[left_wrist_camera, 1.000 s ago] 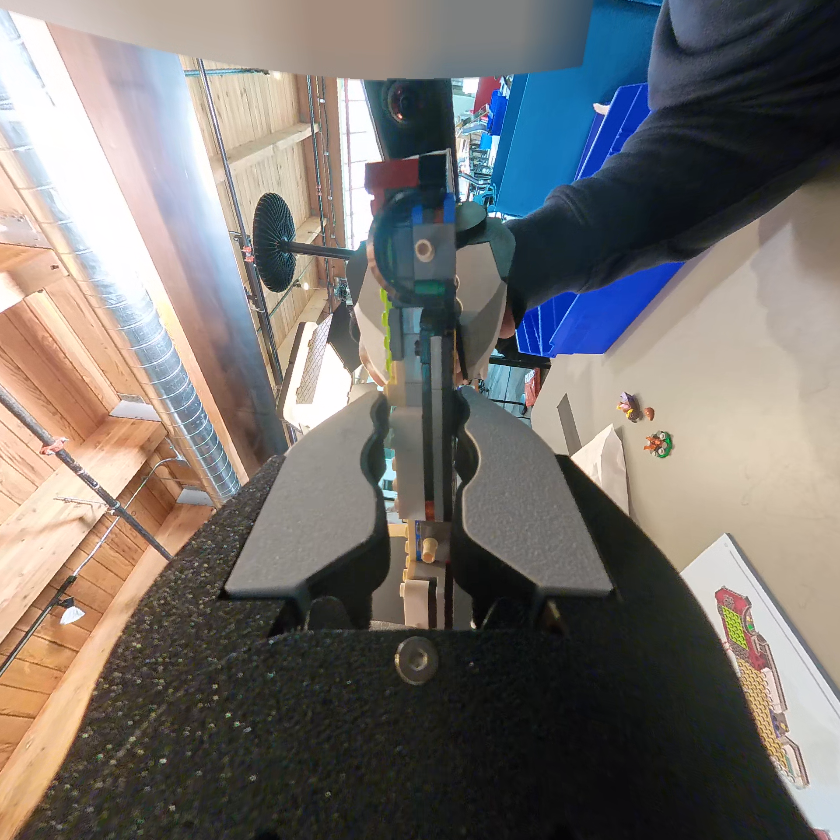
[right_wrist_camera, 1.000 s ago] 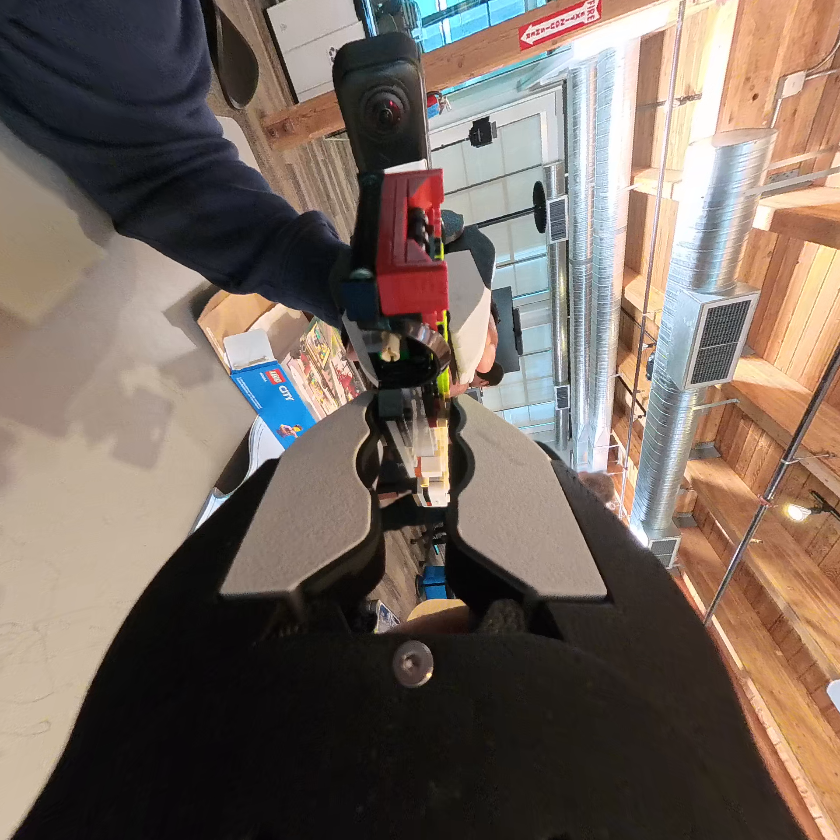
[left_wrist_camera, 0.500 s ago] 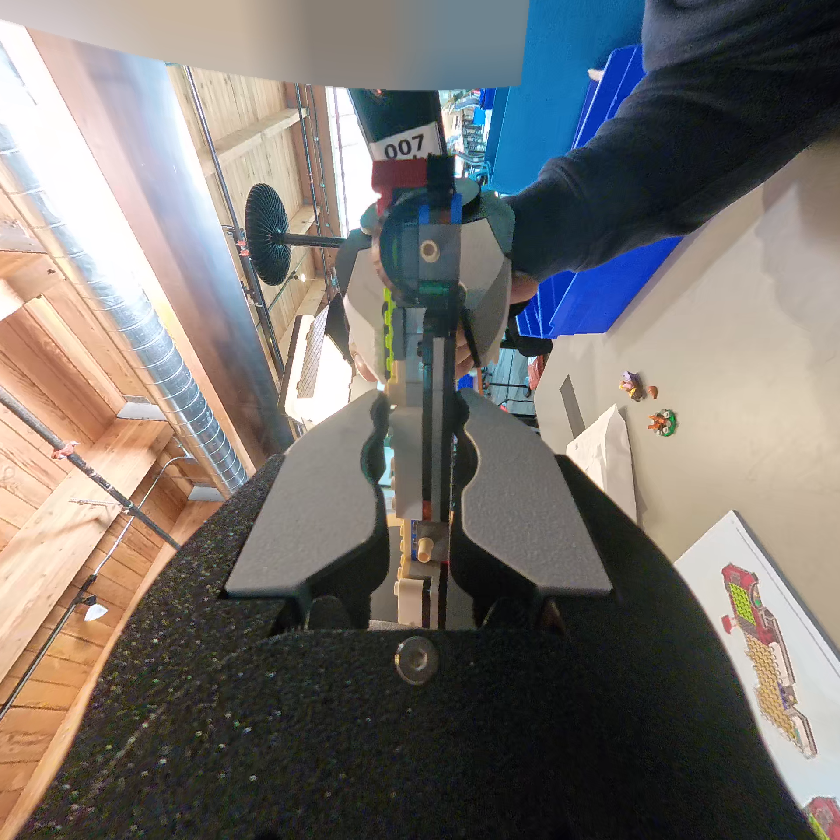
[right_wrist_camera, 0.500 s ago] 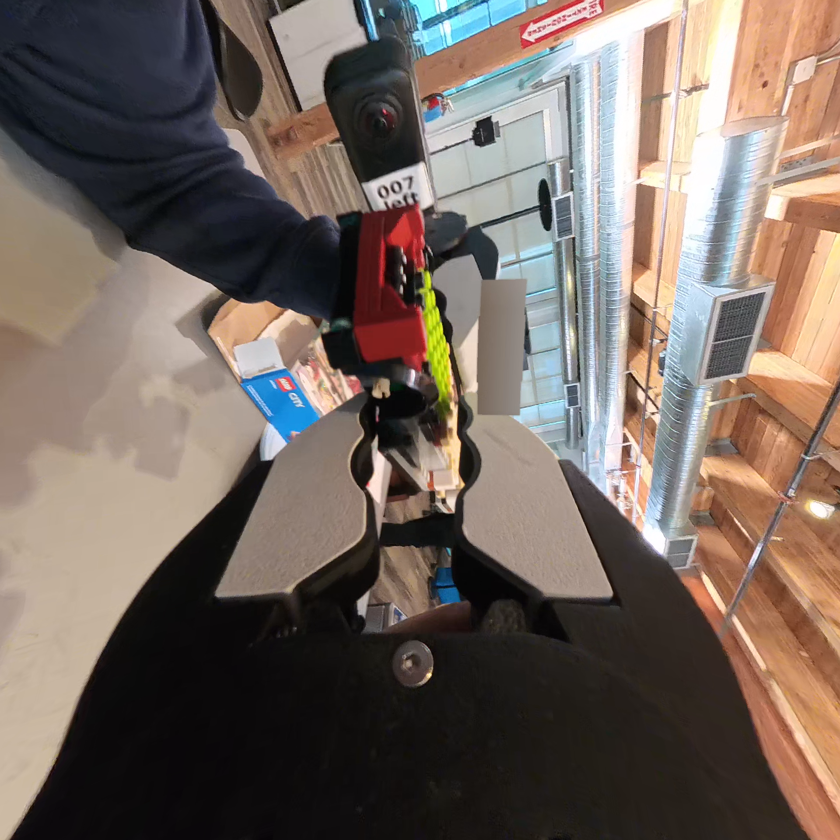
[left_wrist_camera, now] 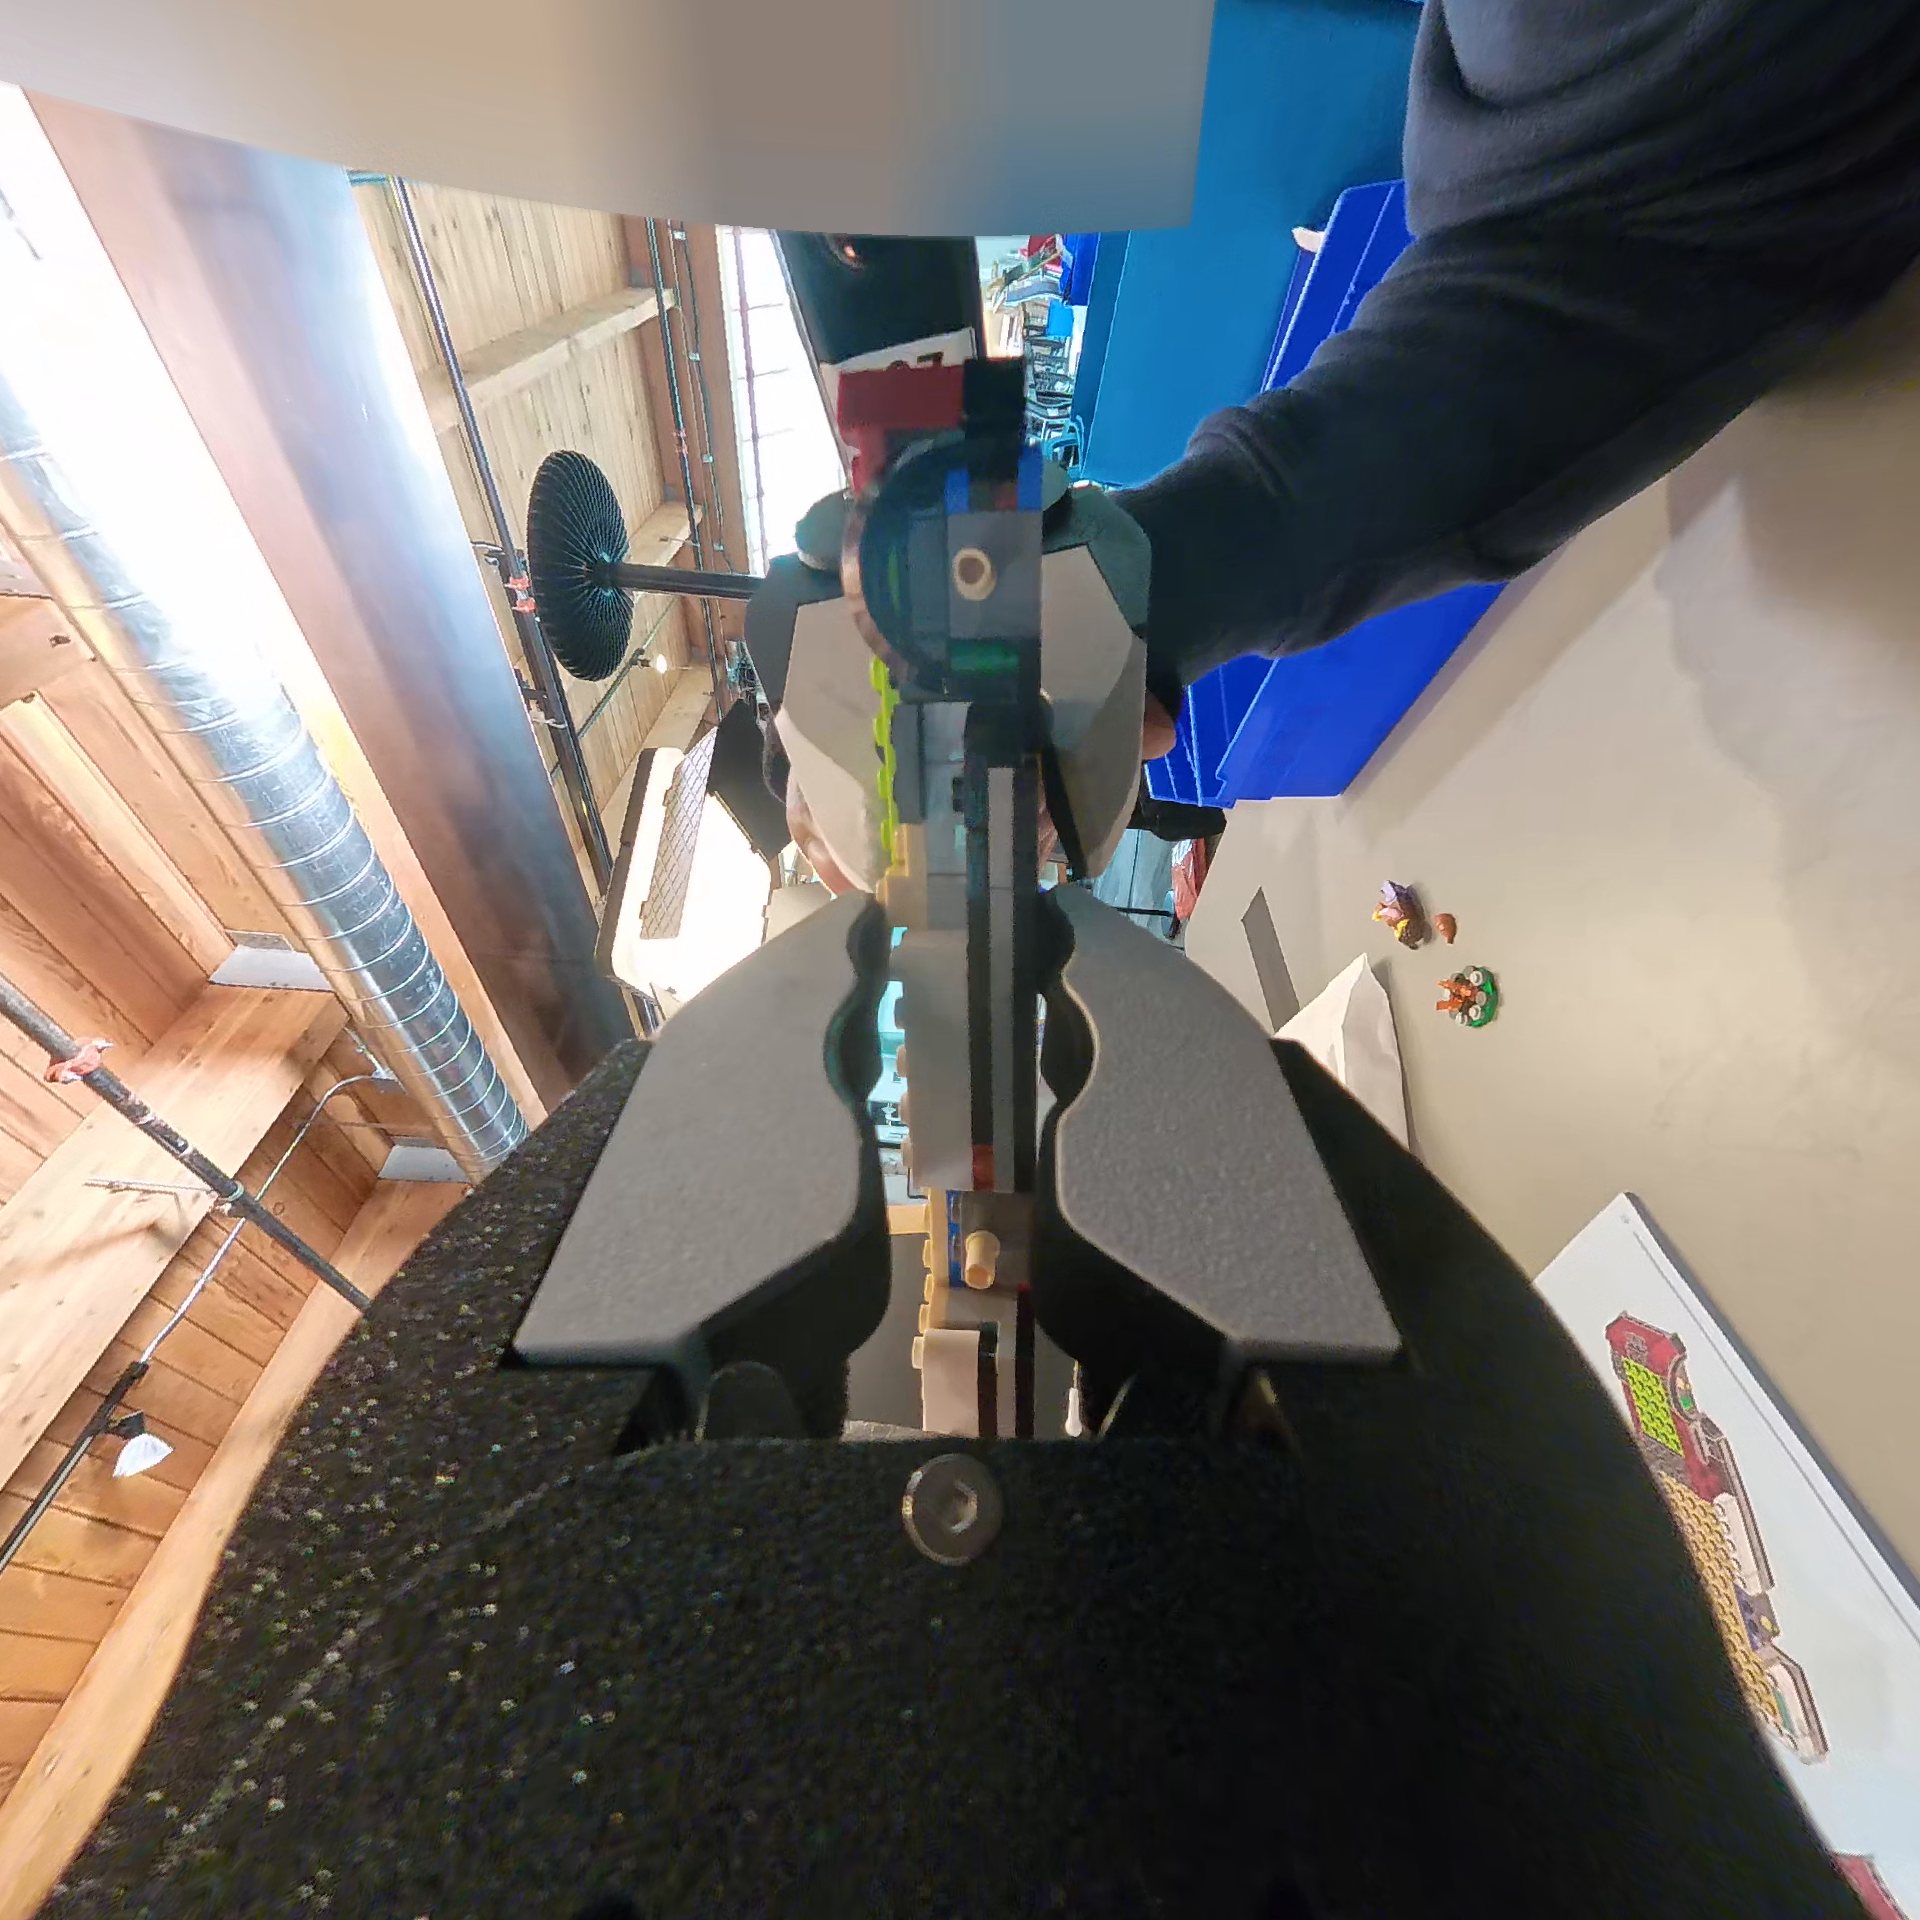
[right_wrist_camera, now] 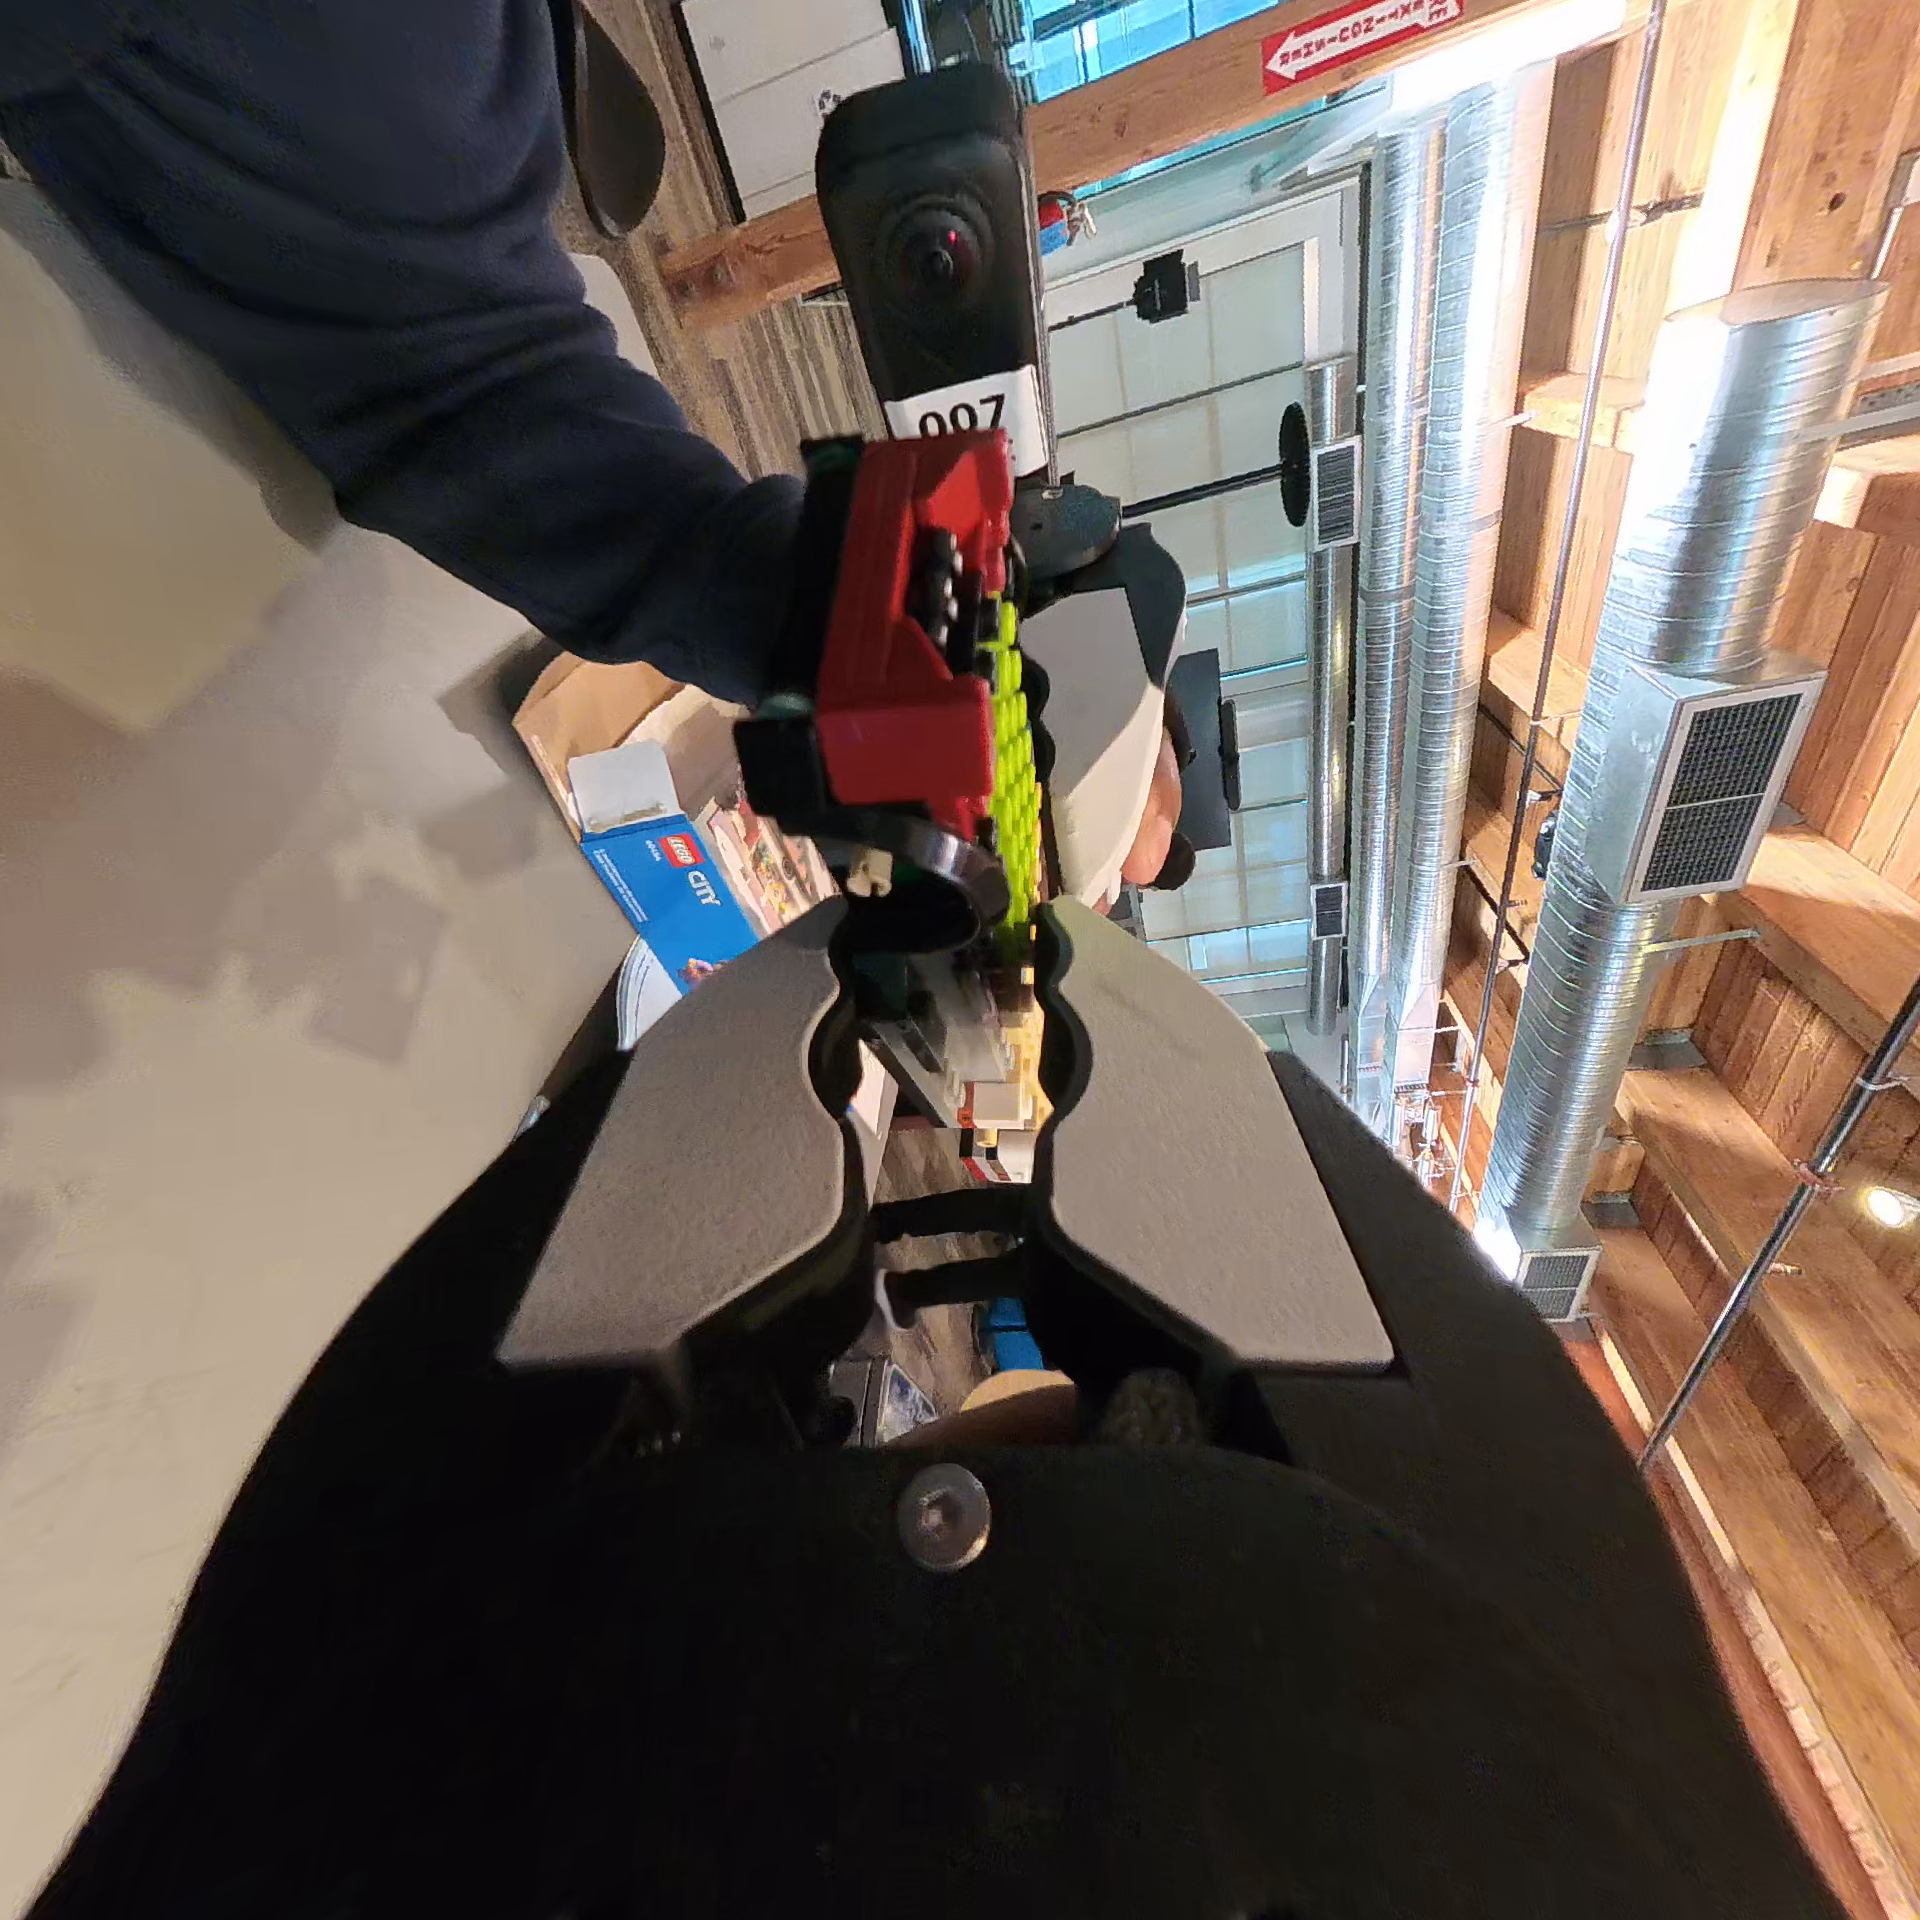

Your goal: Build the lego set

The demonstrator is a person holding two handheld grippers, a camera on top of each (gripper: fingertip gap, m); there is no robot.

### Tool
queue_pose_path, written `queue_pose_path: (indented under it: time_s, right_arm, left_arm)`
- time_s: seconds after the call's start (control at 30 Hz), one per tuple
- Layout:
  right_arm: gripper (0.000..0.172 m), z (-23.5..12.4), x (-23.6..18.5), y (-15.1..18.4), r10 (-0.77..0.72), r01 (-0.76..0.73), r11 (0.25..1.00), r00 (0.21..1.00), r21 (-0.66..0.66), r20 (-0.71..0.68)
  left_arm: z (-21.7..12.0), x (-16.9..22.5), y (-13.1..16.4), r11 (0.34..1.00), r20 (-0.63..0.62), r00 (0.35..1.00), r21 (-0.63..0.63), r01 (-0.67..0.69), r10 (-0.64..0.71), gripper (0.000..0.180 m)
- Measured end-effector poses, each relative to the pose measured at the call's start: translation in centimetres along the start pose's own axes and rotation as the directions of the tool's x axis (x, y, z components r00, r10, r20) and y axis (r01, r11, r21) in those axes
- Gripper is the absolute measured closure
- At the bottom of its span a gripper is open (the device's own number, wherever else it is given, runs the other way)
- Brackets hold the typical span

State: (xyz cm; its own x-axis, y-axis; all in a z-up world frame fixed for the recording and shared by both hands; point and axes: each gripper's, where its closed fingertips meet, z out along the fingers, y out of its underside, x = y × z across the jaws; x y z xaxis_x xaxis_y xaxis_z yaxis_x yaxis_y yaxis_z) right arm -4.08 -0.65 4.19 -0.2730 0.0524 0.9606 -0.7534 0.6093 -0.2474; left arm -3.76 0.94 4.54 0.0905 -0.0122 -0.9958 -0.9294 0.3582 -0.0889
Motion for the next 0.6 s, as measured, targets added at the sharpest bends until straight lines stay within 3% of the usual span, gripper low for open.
queue_pose_path:
  time_s: [0.13,0.23,0.33,0.6]
  right_arm:
    - [0.141,-0.1,0.2,0.9,0.023,-0.025,0.998,0.999,-0.054,-0.037]
    - [0.120,-0.5,0.4,2.4,0.065,-0.075,0.988,0.995,-0.133,-0.079]
    - [0.117,-1.5,-0.7,4.1,0.156,-0.173,0.960,0.984,-0.221,-0.091]
    - [0.118,-5.1,-11.2,10.4,0.345,-0.339,0.739,0.933,-0.582,-0.106]
  left_arm:
    - [0.1,-0.1,0.7,0.998,0.020,1.000,-0.055,-0.013,0.014,0.154]
    - [0.1,0.8,1.9,0.990,0.007,1.000,-0.143,-0.023,0.024,0.153]
    - [0.1,2.4,3.3,0.970,0.003,1.000,-0.242,0.012,-0.012,0.153]
    - [1.1,13.0,6.0,0.852,-0.047,0.995,-0.520,0.054,-0.091,0.153]
